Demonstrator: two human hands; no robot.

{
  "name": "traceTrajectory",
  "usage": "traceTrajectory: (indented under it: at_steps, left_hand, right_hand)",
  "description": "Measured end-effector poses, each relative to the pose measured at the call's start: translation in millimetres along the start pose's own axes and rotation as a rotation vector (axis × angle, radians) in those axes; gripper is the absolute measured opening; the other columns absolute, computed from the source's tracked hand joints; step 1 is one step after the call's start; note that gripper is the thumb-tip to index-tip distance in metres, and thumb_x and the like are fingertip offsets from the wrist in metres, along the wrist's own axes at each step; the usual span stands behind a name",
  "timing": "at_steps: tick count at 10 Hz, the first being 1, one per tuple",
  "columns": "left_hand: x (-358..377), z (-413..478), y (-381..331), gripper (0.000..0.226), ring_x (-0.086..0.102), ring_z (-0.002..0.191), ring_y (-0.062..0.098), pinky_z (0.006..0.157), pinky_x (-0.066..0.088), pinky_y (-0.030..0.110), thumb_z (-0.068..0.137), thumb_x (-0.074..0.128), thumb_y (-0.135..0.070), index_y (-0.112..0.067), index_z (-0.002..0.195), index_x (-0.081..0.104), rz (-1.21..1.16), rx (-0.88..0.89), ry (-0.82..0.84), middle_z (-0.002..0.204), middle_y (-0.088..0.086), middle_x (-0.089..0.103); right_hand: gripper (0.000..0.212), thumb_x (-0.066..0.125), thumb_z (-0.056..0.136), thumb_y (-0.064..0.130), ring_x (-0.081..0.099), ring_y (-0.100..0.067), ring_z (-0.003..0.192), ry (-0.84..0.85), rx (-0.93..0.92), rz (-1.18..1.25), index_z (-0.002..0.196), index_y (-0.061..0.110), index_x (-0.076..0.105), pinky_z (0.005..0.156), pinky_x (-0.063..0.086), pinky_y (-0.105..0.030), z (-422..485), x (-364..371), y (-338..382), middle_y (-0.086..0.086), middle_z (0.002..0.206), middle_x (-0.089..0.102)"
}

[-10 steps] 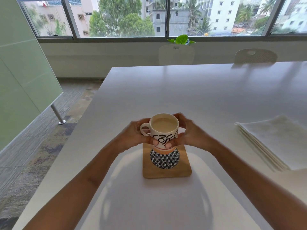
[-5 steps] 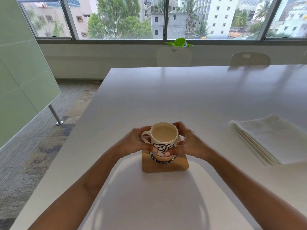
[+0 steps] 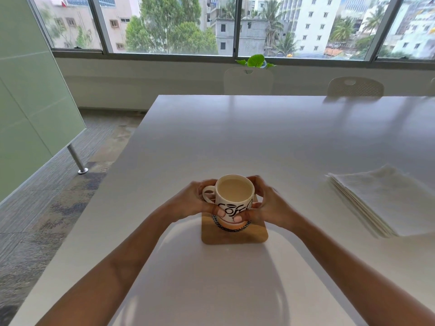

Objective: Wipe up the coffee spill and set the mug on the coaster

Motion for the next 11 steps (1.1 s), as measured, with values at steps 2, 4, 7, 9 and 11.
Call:
traceTrajectory:
  at_steps: [2, 4, 7, 9, 11]
  left_hand:
    - [-0.4, 0.4, 1.1, 0.067, 0.067, 0.112, 0.024, 0.093, 0.055, 0.033, 0.067, 0.081, 0.011, -0.015, 0.126, 0.061, 0.003, -0.001, -0.007, 0.118, 0.014, 0.071]
    - [1.5, -0.9, 3.2, 0.068, 0.067, 0.113, 0.024, 0.092, 0.056, 0.033, 0.068, 0.081, 0.011, -0.011, 0.129, 0.06, 0.007, -0.013, -0.003, 0.118, 0.014, 0.071]
    - [-1.7, -1.9, -1.3, 0.07, 0.064, 0.117, 0.022, 0.098, 0.054, 0.04, 0.071, 0.082, 0.003, -0.013, 0.133, 0.055, 0.061, -0.015, 0.051, 0.122, 0.008, 0.069]
    - [-20.7, 0.5, -23.4, 0.091, 0.049, 0.132, 0.002, 0.107, 0.043, 0.024, 0.068, 0.068, -0.072, -0.027, 0.144, 0.046, 0.157, 0.005, 0.027, 0.144, -0.015, 0.053]
    - [-29.3, 22.9, -50.7, 0.081, 0.033, 0.141, 0.004, 0.106, 0.034, 0.008, 0.084, 0.034, -0.072, -0.023, 0.149, 0.037, 0.364, 0.122, -0.2, 0.156, -0.007, 0.035]
  right_hand:
    - [0.086, 0.092, 0.046, 0.041, 0.058, -0.009, 0.115, -0.002, -0.009, 0.033, 0.119, 0.029, 0.05, 0.084, 0.059, -0.043, -1.2, 0.9, -1.8, 0.008, 0.118, 0.064]
    - [0.087, 0.091, 0.043, 0.047, 0.058, -0.008, 0.116, -0.02, -0.012, 0.048, 0.119, 0.035, 0.05, 0.087, 0.058, -0.044, -3.9, 3.3, -4.7, 0.011, 0.118, 0.065]
    - [0.084, 0.079, 0.056, 0.065, 0.059, -0.007, 0.118, 0.019, -0.047, 0.18, 0.128, 0.03, 0.052, 0.094, 0.055, -0.04, -7.7, 1.1, -1.4, 0.009, 0.122, 0.065]
    - [0.099, 0.039, 0.064, 0.092, 0.06, -0.007, 0.118, -0.063, -0.032, 0.26, 0.132, 0.021, 0.055, 0.098, 0.051, -0.032, 9.9, -17.3, 3.0, 0.006, 0.125, 0.065]
    - [0.082, 0.029, 0.078, 0.085, 0.053, -0.01, 0.126, -0.196, -0.173, 0.057, 0.129, 0.028, 0.057, 0.108, 0.044, -0.044, 35.0, -29.2, 21.9, 0.004, 0.136, 0.059]
Point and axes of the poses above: each hand's wrist, its own z-axis towards the middle knuckle, its own x-axis out of the palm, y = z × x, the point moved 2 cm from there along z, towards the middle knuckle
